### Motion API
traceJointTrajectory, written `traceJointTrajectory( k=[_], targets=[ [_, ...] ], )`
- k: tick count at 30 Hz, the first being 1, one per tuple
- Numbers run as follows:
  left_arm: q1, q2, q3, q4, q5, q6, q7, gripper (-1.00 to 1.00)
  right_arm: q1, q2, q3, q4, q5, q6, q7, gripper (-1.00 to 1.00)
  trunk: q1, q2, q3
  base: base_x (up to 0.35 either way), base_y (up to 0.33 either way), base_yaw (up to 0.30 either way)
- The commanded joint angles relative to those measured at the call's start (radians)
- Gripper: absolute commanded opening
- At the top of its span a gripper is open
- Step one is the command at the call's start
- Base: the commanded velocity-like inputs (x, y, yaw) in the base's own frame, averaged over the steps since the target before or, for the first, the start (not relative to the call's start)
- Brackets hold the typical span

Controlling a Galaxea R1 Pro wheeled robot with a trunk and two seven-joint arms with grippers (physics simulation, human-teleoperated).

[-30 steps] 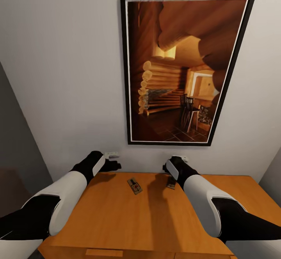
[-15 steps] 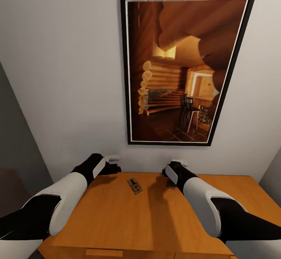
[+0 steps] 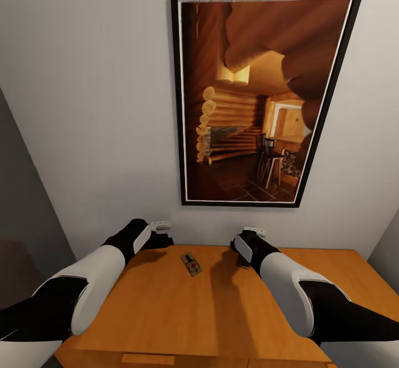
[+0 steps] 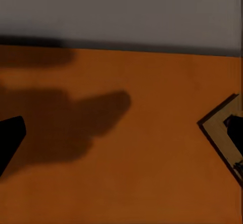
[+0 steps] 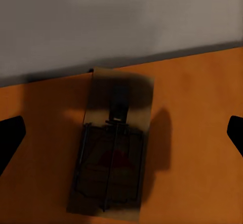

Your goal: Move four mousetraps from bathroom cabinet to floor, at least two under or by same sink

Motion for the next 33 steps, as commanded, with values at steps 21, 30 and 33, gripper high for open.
traceJointTrajectory(
  k=[21,30,33],
  targets=[
    [-0.001,-0.010,-0.005,0.127,0.010,-0.111,-0.101,1.00,-0.001,0.000,-0.002,-0.002,-0.004,0.001,-0.003,1.00,0.001,-0.002,-0.002,0.000,0.000,0.000],
    [-0.002,-0.011,-0.005,0.164,0.005,-0.162,-0.107,1.00,-0.001,0.000,0.000,-0.002,-0.005,0.001,0.003,1.00,0.001,-0.002,-0.002,0.000,0.000,0.000],
    [-0.002,-0.011,-0.005,0.166,0.004,-0.166,-0.108,1.00,-0.001,0.000,0.000,-0.002,-0.006,0.001,0.004,1.00,0.001,-0.002,-0.002,0.000,0.000,0.000]
  ],
)
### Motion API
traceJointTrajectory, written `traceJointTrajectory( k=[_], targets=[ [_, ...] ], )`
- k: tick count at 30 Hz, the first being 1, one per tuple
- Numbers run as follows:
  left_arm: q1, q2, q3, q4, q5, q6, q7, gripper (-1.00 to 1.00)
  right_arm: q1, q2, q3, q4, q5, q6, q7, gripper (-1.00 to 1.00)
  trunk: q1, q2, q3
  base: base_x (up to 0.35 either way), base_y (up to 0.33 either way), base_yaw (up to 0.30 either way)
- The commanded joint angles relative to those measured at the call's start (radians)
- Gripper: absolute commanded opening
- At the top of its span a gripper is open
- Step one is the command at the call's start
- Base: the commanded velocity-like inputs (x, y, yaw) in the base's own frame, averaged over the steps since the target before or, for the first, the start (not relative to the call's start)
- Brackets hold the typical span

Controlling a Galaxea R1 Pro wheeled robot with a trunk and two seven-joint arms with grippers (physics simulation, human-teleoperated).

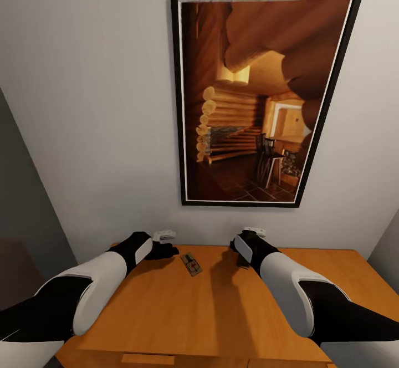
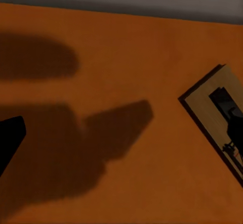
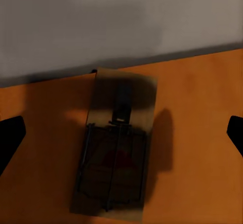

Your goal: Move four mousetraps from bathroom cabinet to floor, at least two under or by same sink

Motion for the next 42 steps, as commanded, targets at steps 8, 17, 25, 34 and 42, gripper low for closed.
traceJointTrajectory(
  k=[8,17,25,34,42],
  targets=[
    [0.000,0.000,-0.007,0.001,0.007,0.002,0.000,1.00,-0.001,0.000,-0.005,-0.001,-0.021,0.002,-0.003,1.00,0.001,-0.002,-0.002,0.000,0.000,0.000],
    [0.000,-0.001,-0.007,0.001,0.007,0.001,0.000,1.00,-0.001,0.000,-0.007,0.020,-0.025,0.007,-0.002,1.00,0.001,-0.002,-0.002,0.000,0.000,0.000],
    [0.000,-0.001,-0.007,0.003,0.007,0.000,0.000,1.00,-0.001,0.000,-0.010,0.051,-0.025,0.004,-0.001,1.00,0.001,-0.002,-0.002,0.000,0.000,0.000],
    [0.000,-0.001,-0.007,0.006,0.005,0.000,0.000,1.00,0.000,0.000,-0.010,0.057,-0.024,-0.013,-0.001,1.00,0.001,-0.002,-0.002,0.000,0.000,0.000],
    [0.000,-0.001,-0.007,0.007,0.005,-0.001,0.000,1.00,0.001,0.000,-0.009,0.058,-0.023,-0.026,-0.001,1.00,0.001,-0.002,-0.002,0.000,0.000,0.000]
  ],
)
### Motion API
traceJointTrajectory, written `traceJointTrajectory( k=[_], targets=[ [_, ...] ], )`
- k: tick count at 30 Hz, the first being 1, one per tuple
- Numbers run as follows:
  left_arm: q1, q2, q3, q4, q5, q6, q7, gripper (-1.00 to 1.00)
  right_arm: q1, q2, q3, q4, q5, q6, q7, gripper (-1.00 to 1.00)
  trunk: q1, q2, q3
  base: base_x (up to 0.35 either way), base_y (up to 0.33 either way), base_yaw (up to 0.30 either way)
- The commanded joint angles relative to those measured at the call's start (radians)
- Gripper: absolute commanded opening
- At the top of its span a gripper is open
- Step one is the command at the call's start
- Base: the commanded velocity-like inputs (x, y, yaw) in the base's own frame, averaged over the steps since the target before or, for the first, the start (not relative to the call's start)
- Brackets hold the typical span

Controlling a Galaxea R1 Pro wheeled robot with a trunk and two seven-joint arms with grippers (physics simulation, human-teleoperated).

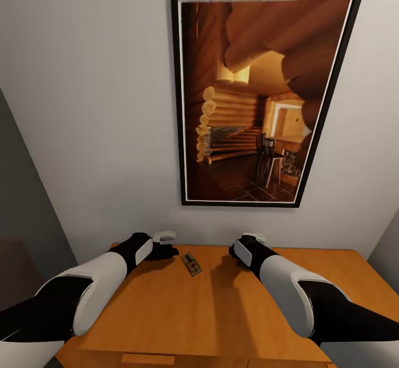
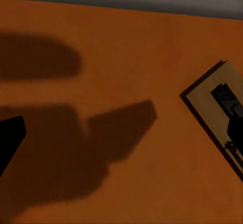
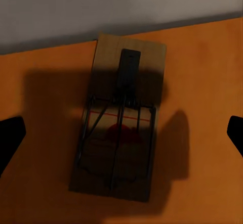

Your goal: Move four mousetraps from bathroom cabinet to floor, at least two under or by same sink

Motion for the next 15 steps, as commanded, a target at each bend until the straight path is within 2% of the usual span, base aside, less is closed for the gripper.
traceJointTrajectory(
  k=[1,15],
  targets=[
    [-0.001,0.000,-0.007,-0.001,0.009,0.005,-0.001,1.00,-0.001,0.000,-0.001,-0.002,-0.009,0.002,-0.006,1.00,0.001,-0.002,-0.002,0.000,0.000,0.000],
    [-0.001,0.000,-0.007,-0.001,0.009,0.004,-0.002,1.00,0.006,0.000,-0.002,0.022,-0.009,-0.024,-0.006,1.00,0.001,-0.002,-0.002,0.000,0.000,0.000]
  ],
)
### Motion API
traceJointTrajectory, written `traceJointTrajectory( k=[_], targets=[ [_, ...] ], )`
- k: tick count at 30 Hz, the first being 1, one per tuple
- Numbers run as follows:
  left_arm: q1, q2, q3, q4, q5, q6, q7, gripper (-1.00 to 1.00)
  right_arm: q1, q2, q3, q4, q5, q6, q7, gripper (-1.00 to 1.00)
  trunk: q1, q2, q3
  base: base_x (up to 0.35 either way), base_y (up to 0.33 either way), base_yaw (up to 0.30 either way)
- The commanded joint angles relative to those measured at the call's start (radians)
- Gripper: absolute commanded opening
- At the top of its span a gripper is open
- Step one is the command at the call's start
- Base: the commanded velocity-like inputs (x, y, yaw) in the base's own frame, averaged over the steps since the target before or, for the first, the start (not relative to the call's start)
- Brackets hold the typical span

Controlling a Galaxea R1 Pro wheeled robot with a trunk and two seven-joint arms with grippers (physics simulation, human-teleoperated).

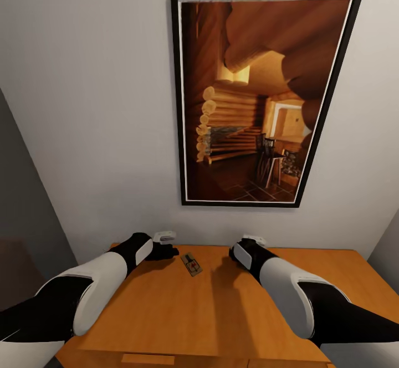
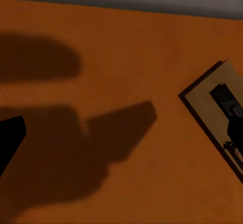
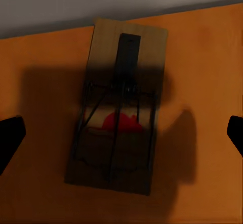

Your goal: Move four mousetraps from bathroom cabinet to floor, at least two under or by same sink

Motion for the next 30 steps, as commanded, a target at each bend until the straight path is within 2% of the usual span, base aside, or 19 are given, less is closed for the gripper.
traceJointTrajectory(
  k=[1,10,30],
  targets=[
    [-0.001,0.000,-0.007,-0.001,0.009,0.005,-0.001,1.00,0.000,0.000,0.000,0.003,-0.009,-0.003,-0.006,1.00,0.001,-0.002,-0.002,0.000,0.000,0.000],
    [-0.001,0.001,-0.007,-0.001,0.009,0.004,-0.001,1.00,0.000,-0.001,0.000,0.024,-0.008,-0.029,-0.005,1.00,0.001,-0.002,-0.002,0.000,0.000,0.000],
    [-0.001,0.002,-0.007,-0.002,0.007,0.001,-0.001,1.00,0.001,-0.002,0.001,0.026,0.005,-0.032,-0.001,1.00,0.001,-0.002,-0.002,0.000,0.000,0.000]
  ],
)
